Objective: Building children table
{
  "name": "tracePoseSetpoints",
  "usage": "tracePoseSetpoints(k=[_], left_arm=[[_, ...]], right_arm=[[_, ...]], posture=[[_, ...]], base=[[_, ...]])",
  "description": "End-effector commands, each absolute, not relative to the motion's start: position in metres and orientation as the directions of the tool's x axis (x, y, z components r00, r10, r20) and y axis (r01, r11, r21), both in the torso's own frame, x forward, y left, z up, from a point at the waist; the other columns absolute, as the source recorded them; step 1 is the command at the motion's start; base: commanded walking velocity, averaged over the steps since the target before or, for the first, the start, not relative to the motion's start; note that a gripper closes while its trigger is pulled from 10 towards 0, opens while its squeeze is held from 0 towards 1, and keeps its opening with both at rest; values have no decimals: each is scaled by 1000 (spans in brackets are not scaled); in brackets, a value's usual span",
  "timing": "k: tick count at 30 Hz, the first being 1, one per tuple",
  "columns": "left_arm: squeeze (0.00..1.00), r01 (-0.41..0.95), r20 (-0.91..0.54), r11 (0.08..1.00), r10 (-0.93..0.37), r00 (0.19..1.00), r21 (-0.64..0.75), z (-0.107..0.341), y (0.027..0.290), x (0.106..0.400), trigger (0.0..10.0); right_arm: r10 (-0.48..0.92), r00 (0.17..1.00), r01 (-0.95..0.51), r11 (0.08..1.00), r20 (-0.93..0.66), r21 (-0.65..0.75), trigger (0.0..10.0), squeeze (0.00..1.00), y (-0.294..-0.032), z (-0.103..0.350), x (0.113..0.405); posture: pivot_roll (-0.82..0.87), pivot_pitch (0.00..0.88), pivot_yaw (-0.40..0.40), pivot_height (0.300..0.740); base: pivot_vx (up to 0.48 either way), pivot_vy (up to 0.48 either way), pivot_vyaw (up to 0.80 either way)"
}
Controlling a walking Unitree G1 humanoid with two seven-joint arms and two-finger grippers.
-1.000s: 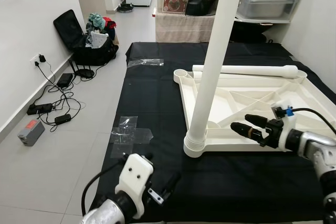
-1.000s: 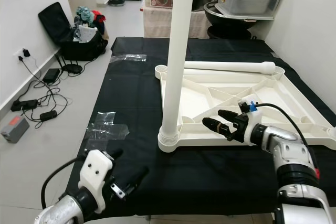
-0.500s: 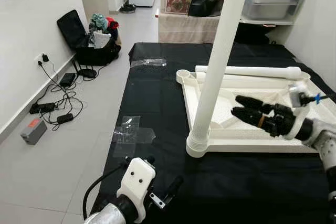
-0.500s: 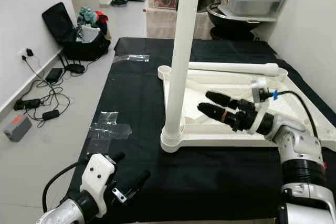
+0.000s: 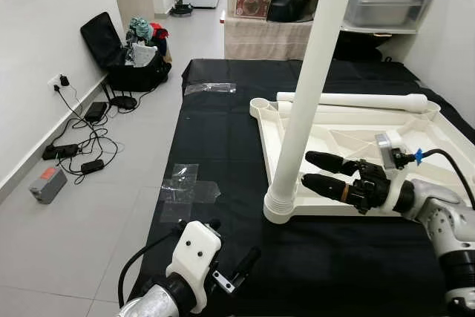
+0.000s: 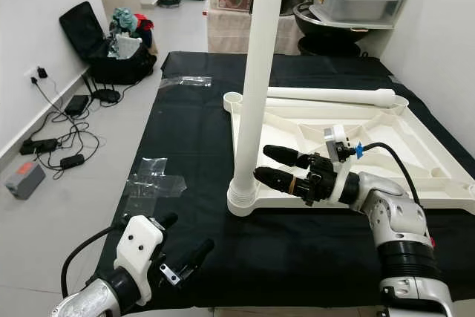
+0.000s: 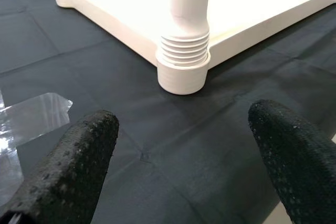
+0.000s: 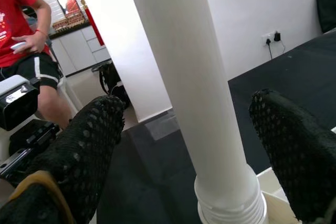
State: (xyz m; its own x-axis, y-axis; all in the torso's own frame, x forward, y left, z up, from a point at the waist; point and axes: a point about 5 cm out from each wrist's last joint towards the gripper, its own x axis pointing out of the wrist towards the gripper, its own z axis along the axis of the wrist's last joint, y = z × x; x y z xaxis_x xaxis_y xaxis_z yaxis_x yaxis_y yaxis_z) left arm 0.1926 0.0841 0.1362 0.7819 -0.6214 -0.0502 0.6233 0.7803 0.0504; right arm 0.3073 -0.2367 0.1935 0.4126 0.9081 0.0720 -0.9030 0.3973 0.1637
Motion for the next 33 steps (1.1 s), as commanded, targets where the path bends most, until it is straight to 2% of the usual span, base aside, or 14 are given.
tracePoseSetpoints(k=[1, 7, 23, 33], left_arm=[[0, 630, -58, 776, -627, 777, 40, 135, 83, 192, 10000], [0, 632, -62, 774, -629, 775, 41, 134, 83, 191, 10000], [0, 632, -65, 773, -629, 774, 50, 132, 84, 190, 10000], [0, 631, -66, 774, -628, 775, 54, 131, 84, 190, 10000]], right_arm=[[903, 420, -904, 408, 88, 126, 10000, 0, -235, 196, 307], [893, 443, -895, 435, 83, 99, 10000, 0, -229, 194, 310], [914, 396, -918, 394, 92, 38, 10000, 0, -205, 197, 309], [892, 446, -894, 447, 79, 1, 10000, 0, -186, 198, 321]], posture=[[95, 84, -46, 740], [93, 86, -43, 740], [96, 90, -43, 740], [99, 91, -48, 740]], base=[[0, 0, 0], [0, 0, 0], [0, 0, 0], [0, 0, 0]])
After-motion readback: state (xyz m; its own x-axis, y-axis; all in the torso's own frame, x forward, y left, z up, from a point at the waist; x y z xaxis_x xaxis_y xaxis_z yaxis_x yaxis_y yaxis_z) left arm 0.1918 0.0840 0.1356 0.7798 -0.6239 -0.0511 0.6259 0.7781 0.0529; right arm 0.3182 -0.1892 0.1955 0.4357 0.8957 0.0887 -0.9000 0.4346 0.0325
